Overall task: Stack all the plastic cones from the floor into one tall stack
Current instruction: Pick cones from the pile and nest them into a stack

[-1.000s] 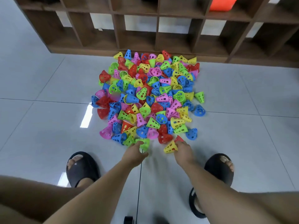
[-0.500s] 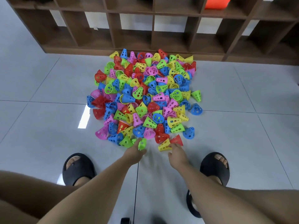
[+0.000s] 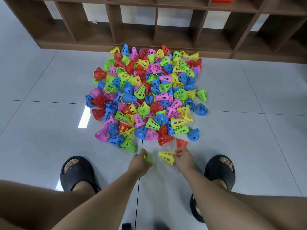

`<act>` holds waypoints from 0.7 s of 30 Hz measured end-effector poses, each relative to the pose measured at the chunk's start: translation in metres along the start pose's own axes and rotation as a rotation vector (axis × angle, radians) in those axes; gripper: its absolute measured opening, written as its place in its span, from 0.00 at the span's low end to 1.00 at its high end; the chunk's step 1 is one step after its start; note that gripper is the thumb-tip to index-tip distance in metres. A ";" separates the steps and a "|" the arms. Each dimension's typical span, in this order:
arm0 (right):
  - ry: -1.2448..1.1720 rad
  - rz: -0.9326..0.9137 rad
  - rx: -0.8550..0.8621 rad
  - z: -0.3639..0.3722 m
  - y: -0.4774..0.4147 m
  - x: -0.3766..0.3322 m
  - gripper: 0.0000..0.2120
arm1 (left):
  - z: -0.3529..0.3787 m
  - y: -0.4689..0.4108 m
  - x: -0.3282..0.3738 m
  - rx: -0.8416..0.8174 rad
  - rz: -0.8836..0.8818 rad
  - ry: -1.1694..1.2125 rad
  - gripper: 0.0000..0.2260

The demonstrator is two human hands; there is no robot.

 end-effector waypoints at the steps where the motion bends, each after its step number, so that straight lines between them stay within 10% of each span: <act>1: -0.067 0.048 -0.011 0.000 -0.002 0.004 0.05 | -0.003 0.001 -0.002 0.032 -0.013 0.043 0.23; 6: -0.429 0.264 -0.185 0.006 0.004 0.014 0.06 | -0.008 -0.001 -0.010 0.083 -0.054 0.146 0.50; 11: -0.521 0.327 -0.304 0.021 0.009 0.015 0.09 | -0.002 0.000 -0.020 -0.035 -0.051 -0.171 0.29; 15: -0.572 0.333 -0.362 0.030 0.012 0.007 0.09 | -0.015 0.007 -0.035 0.053 -0.072 -0.344 0.33; 21: -0.611 0.276 -0.416 0.038 0.019 -0.016 0.09 | -0.025 0.002 -0.022 0.210 0.035 0.006 0.27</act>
Point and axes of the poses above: each hand's wrist, its own y-axis away from the middle knuckle, its own z-axis out of the palm, x = y × z, the point moved 9 cm from there along -y, towards the middle knuckle, and after that the axes turned 13 degrees about z, right-handed, at the moved point
